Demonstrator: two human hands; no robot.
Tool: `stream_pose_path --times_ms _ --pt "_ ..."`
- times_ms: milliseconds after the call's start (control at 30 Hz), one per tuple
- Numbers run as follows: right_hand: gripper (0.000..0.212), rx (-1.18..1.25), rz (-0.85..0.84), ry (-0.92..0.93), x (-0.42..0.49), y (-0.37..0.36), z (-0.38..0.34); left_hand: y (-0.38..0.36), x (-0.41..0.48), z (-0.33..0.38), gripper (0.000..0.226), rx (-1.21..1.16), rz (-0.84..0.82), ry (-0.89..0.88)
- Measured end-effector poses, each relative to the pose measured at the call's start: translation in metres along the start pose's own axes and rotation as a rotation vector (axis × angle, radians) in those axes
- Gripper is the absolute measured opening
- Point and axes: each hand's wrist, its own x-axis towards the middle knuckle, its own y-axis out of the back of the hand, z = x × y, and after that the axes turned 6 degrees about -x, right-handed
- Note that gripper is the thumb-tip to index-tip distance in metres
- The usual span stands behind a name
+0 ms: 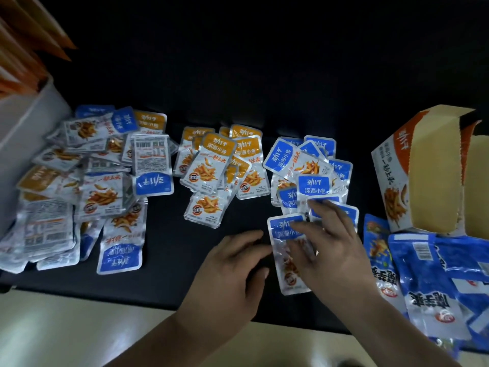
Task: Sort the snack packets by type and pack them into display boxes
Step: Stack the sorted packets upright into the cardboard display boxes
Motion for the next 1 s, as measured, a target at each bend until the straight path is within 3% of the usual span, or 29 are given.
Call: stream_pose_path --times_ms 133,333,467,633,733,1000 --pt "0.027 0.081 0.055 0.047 0.013 0.002 -0.029 0.031 -0.012 -0.005 0.036 0.048 0.005 0.071" --pt "0.03 0.189 -0.058 0.117 0.028 -0.004 -0.082 0.078 -0.041 -0.026 0.034 0.177 0.085 0.078" --pt "0.024 0.243 -0.101 0.206 0.03 -0.015 -0.11 0.136 -0.055 -0.071 0.03 0.437 0.208 0.04" --pt "0.053 0.147 -0.155 0.2 0.053 -0.04 -0.134 0.16 -0.057 -0.107 0.072 0.669 0.09 0.161" --pt "0.066 0.023 -0.243 0.145 0.077 -0.05 -0.136 0.151 -0.056 -0.114 0.07 0.694 0.036 0.193" --pt "0.074 -0.177 -0.45 0.081 0.095 -0.045 -0.141 0.165 -0.055 -0.105 0.052 0.687 0.098 0.16"
